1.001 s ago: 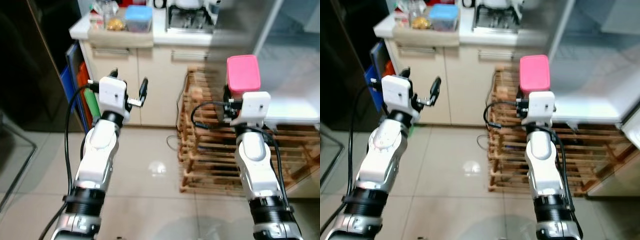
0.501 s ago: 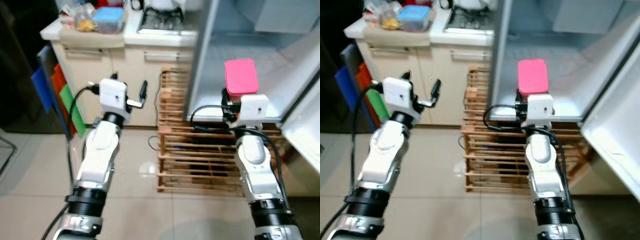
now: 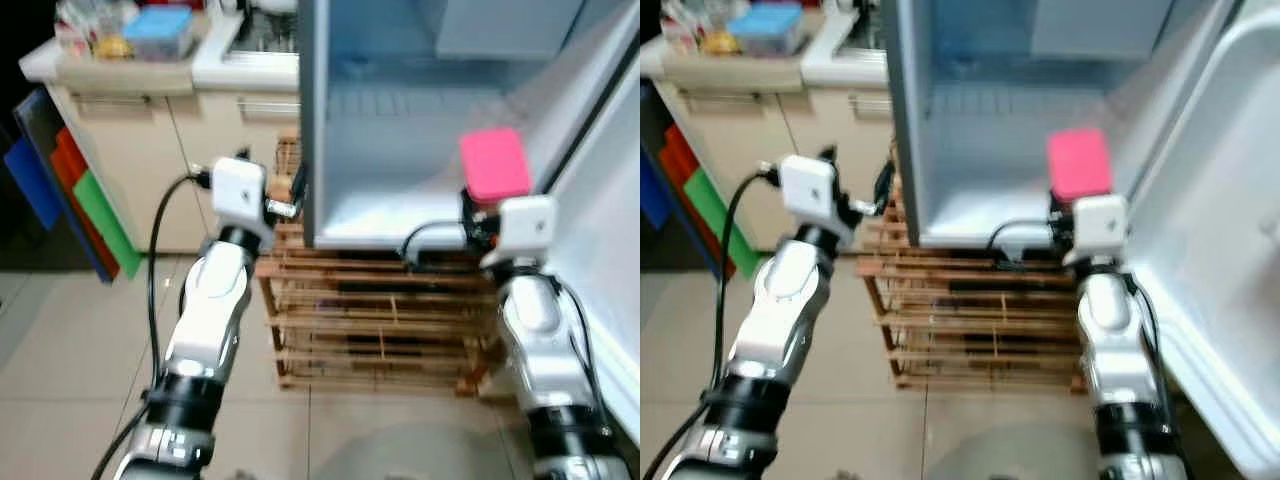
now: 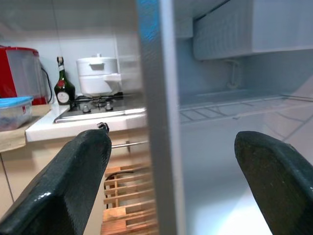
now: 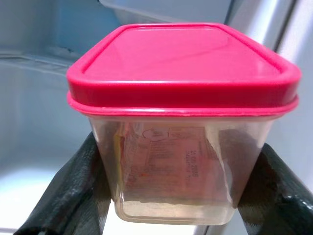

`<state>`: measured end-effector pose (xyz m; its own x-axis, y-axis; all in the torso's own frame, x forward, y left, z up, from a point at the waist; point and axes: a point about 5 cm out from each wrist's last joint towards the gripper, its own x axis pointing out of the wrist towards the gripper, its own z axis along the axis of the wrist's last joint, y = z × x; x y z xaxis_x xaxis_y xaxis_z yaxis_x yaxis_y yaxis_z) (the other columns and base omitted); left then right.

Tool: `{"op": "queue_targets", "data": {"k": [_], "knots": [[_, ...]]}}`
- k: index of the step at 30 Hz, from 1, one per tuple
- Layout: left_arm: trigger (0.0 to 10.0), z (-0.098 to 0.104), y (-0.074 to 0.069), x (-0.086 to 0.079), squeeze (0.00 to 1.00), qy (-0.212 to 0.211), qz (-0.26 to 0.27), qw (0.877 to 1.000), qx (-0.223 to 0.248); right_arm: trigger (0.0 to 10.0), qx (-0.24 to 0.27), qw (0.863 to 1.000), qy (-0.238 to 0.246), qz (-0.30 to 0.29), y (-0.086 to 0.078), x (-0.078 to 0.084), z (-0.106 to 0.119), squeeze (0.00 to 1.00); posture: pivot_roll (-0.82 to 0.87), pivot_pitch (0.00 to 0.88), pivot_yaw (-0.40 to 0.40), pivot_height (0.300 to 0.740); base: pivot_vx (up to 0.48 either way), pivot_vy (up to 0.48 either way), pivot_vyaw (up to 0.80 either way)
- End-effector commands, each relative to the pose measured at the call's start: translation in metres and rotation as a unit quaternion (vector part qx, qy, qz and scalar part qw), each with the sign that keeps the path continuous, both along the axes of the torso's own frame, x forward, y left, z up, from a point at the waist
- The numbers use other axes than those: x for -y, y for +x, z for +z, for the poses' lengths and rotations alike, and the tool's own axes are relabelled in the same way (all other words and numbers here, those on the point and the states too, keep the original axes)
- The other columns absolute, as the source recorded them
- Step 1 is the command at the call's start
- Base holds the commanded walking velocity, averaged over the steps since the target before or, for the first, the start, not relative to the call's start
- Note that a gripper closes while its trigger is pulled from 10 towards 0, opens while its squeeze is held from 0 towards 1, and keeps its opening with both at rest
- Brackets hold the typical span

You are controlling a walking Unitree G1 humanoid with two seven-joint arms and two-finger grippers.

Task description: Restocking fridge

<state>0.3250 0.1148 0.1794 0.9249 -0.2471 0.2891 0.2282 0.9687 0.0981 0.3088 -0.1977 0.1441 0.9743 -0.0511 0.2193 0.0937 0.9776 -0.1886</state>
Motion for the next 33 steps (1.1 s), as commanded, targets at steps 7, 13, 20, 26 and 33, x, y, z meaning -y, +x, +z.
{"op": "queue_targets", "data": {"k": [7,13,20,26,33], "knots": [[10.0,0.000,0.006,-0.004,0.00,0.001,0.002,1.000,-0.007,0.0,-0.002,0.999,0.015,0.035,0.004,-0.024,0.000,0.00,-0.06,0.000,0.018,0.740,0.000,0.000,-0.39],[10.0,0.000,0.006,-0.004,0.00,0.004,0.004,1.000,-0.007,0.0,0.001,0.999,0.012,0.043,0.004,-0.027,0.000,0.00,-0.05,0.000,0.015,0.740,0.000,0.000,-0.22],[10.0,-0.001,0.005,-0.005,0.00,0.011,0.012,1.000,-0.006,0.0,-0.002,0.998,0.013,0.062,0.005,-0.036,-0.001,0.00,-0.05,0.000,0.011,0.740,0.000,0.000,0.00],[10.0,-0.004,0.005,-0.004,0.00,0.015,0.011,1.000,-0.013,0.0,-0.010,0.998,0.006,0.064,0.006,-0.038,-0.003,0.00,-0.05,0.000,0.012,0.740,0.000,0.000,0.19],[10.0,-0.013,0.004,-0.003,0.00,-0.019,0.014,0.999,-0.045,0.0,-0.032,0.995,0.014,0.088,0.011,-0.052,-0.009,0.00,-0.06,0.000,0.017,0.740,0.000,0.000,0.38]]}}
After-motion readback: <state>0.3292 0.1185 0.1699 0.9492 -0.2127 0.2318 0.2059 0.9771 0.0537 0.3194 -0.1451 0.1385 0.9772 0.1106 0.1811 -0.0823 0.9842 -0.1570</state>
